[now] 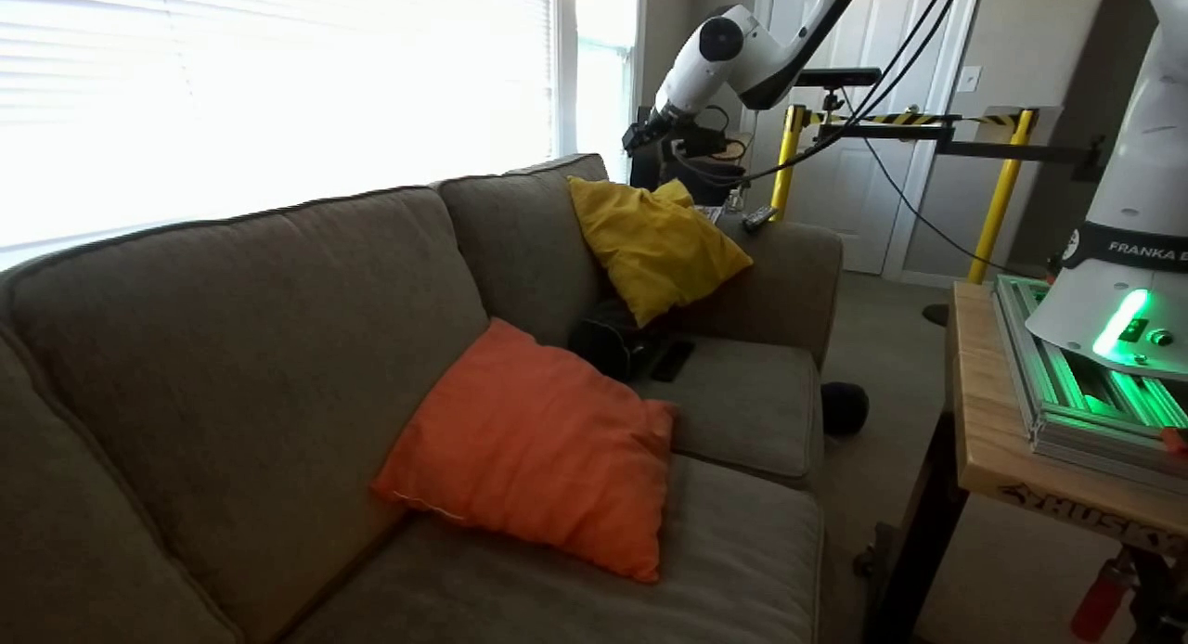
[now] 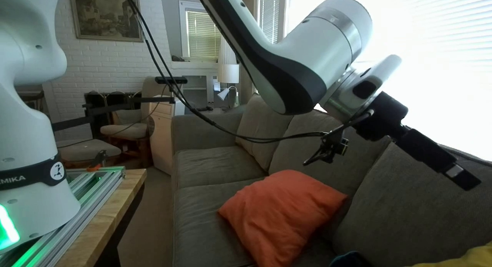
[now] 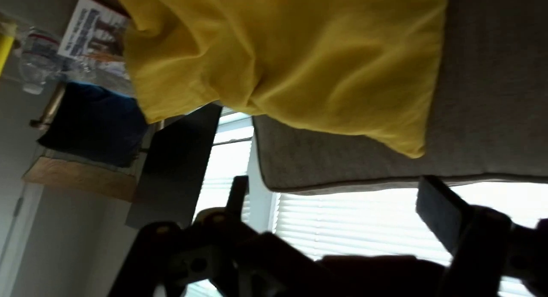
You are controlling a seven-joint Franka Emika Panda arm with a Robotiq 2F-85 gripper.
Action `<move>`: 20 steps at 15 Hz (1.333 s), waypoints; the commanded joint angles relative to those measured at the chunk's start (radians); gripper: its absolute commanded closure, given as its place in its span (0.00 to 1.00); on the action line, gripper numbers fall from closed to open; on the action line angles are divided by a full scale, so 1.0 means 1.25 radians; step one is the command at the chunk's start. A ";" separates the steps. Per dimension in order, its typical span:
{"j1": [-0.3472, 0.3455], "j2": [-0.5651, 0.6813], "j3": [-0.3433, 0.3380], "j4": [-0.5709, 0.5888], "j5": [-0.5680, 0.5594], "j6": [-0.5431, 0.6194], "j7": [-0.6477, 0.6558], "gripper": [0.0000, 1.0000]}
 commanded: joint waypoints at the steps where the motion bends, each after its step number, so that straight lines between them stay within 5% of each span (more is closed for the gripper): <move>1: -0.013 0.041 0.026 0.050 0.003 0.140 -0.061 0.00; 8: 0.018 0.052 0.024 0.008 0.060 0.406 -0.228 0.00; 9: -0.029 0.035 0.078 -0.032 0.108 0.420 -0.321 0.00; 11: -0.031 0.018 0.081 -0.106 0.153 0.461 -0.421 0.00; 16: 0.257 0.048 -0.222 -0.149 -0.079 0.581 -0.209 0.00; 17: 0.153 0.051 -0.120 -0.136 -0.004 0.551 -0.293 0.00; 20: 0.248 0.052 -0.210 -0.147 -0.049 0.568 -0.236 0.00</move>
